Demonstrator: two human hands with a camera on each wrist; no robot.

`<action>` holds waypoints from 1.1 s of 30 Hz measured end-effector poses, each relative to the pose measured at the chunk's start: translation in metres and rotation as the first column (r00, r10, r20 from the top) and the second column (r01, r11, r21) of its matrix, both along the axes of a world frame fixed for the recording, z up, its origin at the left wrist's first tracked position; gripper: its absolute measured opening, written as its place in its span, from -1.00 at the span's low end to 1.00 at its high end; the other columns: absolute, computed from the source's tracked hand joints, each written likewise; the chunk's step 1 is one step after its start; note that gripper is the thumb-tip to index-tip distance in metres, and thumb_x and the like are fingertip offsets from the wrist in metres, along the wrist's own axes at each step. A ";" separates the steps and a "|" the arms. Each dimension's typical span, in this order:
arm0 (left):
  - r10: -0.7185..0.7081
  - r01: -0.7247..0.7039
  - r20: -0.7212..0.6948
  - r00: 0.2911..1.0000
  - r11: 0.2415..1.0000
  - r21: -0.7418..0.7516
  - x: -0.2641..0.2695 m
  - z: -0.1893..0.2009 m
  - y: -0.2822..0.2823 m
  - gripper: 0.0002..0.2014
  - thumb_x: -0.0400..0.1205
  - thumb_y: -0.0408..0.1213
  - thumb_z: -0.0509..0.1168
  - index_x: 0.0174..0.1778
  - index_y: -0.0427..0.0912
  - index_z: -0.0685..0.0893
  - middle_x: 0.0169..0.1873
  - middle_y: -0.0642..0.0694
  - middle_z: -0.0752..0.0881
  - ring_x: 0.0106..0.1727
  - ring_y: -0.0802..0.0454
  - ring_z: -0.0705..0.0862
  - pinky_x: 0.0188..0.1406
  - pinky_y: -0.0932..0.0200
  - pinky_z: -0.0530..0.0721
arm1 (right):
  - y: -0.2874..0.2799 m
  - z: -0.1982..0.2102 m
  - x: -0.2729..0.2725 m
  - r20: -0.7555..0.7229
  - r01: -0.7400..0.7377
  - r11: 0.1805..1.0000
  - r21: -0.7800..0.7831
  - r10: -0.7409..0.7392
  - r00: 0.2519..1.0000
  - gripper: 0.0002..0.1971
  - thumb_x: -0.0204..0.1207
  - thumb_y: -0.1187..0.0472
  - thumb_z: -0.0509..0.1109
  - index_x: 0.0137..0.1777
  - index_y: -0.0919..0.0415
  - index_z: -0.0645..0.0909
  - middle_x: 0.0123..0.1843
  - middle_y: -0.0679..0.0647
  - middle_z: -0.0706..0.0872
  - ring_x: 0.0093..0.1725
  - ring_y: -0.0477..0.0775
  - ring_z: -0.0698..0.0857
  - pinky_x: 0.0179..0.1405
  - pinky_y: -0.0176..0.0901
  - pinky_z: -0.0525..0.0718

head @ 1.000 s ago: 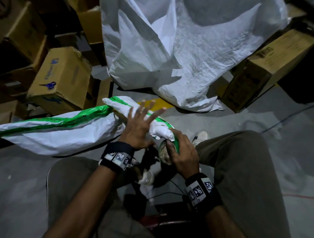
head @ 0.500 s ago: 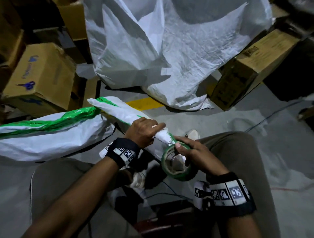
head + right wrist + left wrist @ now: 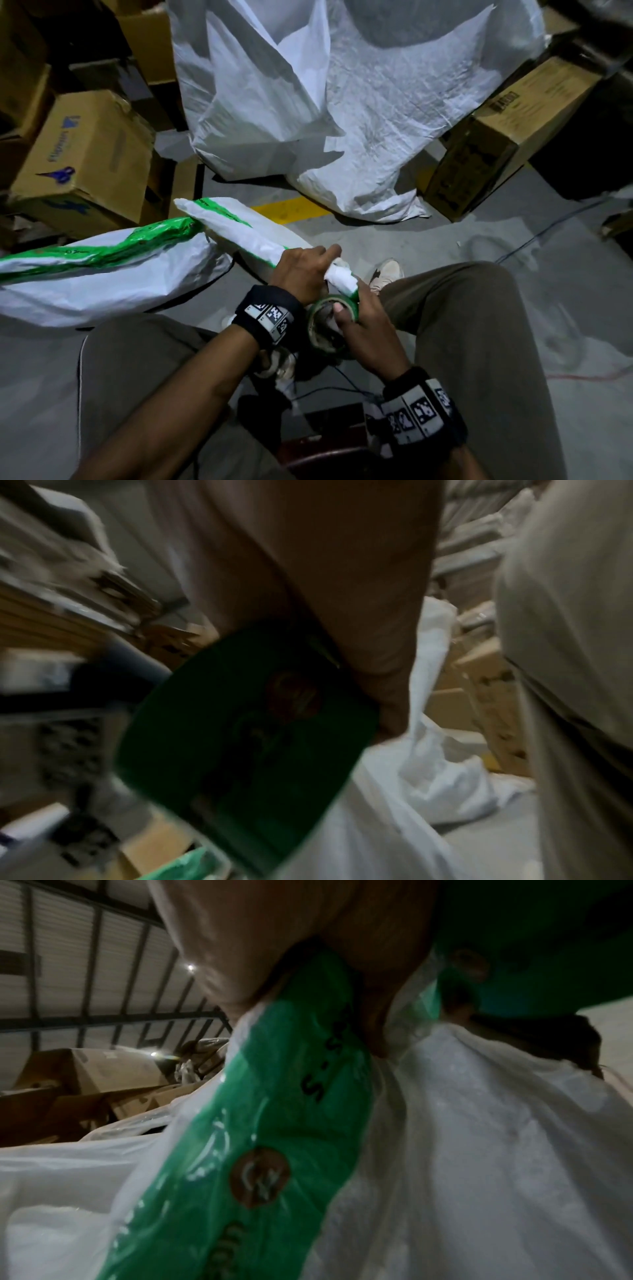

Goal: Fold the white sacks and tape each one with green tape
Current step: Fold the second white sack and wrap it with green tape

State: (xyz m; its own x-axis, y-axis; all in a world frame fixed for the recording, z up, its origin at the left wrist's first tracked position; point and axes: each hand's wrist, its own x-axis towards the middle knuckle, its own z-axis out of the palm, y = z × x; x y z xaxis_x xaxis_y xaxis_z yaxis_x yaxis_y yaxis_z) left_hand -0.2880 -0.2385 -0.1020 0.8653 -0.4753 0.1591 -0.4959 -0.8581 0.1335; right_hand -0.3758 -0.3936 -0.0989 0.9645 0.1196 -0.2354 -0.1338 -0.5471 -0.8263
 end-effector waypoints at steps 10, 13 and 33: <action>-0.132 -0.114 -0.478 0.868 0.885 -0.452 0.011 0.012 0.046 -0.37 0.34 0.22 0.53 0.34 0.11 0.74 0.14 0.10 0.82 0.19 0.16 0.76 0.26 0.16 0.67 | -0.020 0.007 0.029 0.135 -0.011 0.999 0.033 0.007 0.991 -0.46 0.59 -0.03 0.33 0.58 -0.01 0.47 0.39 0.07 0.61 0.37 0.04 0.58 0.41 -0.08 0.50; -0.011 -0.182 -0.416 0.909 0.888 -0.422 0.013 0.004 0.034 -0.56 0.35 0.23 0.46 -0.05 -0.02 0.83 -0.25 0.03 0.83 -0.12 -0.01 0.79 -0.08 0.06 0.70 | -0.022 0.010 0.034 0.095 0.135 0.991 0.026 -0.137 0.986 -0.47 0.52 0.09 0.54 0.48 -0.03 0.50 0.31 0.12 0.46 0.22 0.07 0.59 0.23 -0.16 0.53; -0.009 -0.496 -0.655 0.756 0.645 -0.581 0.031 0.010 0.003 -0.72 0.54 -0.03 0.51 -0.31 -0.16 0.72 -0.43 0.03 0.63 -0.39 0.18 0.52 -0.32 0.12 0.41 | -0.025 0.013 0.031 0.061 0.122 0.992 -0.023 -0.120 0.991 -0.04 0.40 0.15 0.58 0.75 0.01 0.16 0.56 0.12 0.51 0.52 0.13 0.47 0.32 -0.32 0.32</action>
